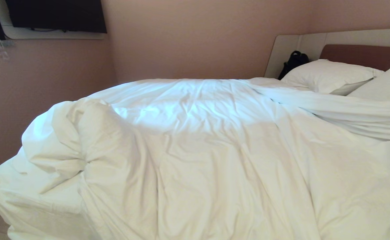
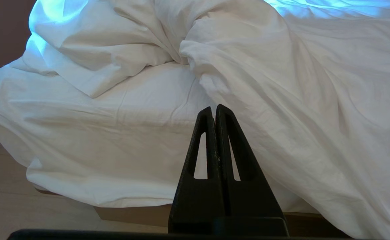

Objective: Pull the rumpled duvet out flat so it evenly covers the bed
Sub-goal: Flatten the corners of the folded blanket

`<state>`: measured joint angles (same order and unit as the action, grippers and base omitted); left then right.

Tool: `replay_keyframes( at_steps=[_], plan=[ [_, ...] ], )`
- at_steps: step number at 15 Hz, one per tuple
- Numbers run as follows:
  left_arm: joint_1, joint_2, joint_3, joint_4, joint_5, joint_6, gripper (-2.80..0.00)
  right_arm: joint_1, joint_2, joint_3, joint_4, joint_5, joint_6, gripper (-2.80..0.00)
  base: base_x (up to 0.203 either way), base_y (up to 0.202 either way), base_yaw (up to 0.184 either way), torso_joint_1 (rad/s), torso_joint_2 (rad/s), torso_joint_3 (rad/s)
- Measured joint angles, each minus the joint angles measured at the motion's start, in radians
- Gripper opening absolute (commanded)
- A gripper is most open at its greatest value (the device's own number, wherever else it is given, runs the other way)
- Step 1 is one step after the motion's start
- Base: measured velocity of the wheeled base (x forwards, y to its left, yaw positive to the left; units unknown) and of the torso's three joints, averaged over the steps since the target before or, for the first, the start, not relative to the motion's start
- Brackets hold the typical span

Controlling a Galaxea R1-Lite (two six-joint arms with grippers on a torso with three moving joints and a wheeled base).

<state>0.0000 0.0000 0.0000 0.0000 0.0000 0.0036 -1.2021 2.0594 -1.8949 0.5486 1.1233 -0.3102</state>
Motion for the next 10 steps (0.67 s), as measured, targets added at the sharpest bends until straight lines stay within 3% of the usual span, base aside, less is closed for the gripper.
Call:
replay_keyframes(
  at_steps=[3, 6, 10],
  plan=[
    [0.000, 0.000, 0.000, 0.000, 0.000, 0.000, -2.80, 0.008, -0.143, 0.092, 0.115, 0.053, -0.050, -2.80, 0.000, 0.000, 0.000, 0.000, 0.00, 0.000],
    [0.000, 0.000, 0.000, 0.000, 0.000, 0.000, -2.80, 0.066, -0.326, 0.267, 0.224, 0.082, -0.121, -2.80, 0.000, 0.000, 0.000, 0.000, 0.00, 0.000],
    [0.000, 0.000, 0.000, 0.000, 0.000, 0.000, -2.80, 0.261, -0.562, 0.513, 0.328, 0.071, -0.205, -2.80, 0.000, 0.000, 0.000, 0.000, 0.00, 0.000]
  ],
)
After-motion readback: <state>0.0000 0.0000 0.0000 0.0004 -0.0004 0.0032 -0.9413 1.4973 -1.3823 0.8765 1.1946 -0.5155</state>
